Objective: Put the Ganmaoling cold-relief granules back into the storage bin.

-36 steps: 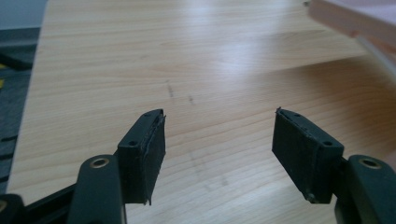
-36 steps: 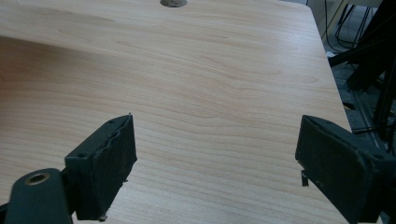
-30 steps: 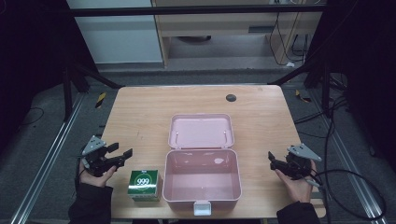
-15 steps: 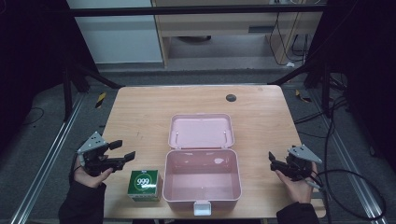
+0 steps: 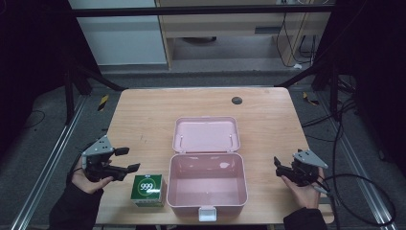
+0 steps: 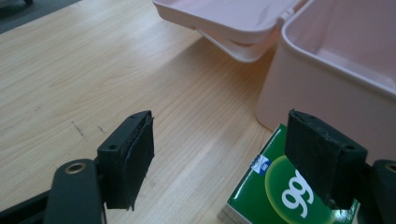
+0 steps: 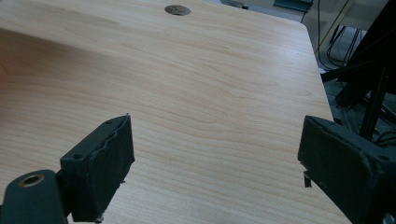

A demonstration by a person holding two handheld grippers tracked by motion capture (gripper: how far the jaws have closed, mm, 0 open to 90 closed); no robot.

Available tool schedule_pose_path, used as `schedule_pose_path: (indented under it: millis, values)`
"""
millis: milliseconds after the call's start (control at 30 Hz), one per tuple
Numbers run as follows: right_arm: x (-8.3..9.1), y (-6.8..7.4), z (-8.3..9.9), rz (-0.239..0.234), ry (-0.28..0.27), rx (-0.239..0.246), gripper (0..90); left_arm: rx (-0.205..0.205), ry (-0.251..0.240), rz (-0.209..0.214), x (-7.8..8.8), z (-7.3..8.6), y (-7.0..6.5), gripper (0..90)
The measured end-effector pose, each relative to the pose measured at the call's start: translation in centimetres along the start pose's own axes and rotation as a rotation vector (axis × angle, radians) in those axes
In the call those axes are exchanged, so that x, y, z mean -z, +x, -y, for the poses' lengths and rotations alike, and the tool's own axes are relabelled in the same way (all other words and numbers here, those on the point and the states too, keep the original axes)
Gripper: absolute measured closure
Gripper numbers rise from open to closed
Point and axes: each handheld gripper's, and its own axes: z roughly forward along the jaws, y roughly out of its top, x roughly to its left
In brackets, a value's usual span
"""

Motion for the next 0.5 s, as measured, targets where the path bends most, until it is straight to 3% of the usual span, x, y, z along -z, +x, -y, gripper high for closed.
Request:
schedule_pose_path:
  millis: [500]
  values:
    - [-0.1, 0.1, 0.0, -0.025, 0.003, -0.006, 9.2, -0.039, 0.114, 0.078, -1.3, 0.3, -2.3, 20.4]
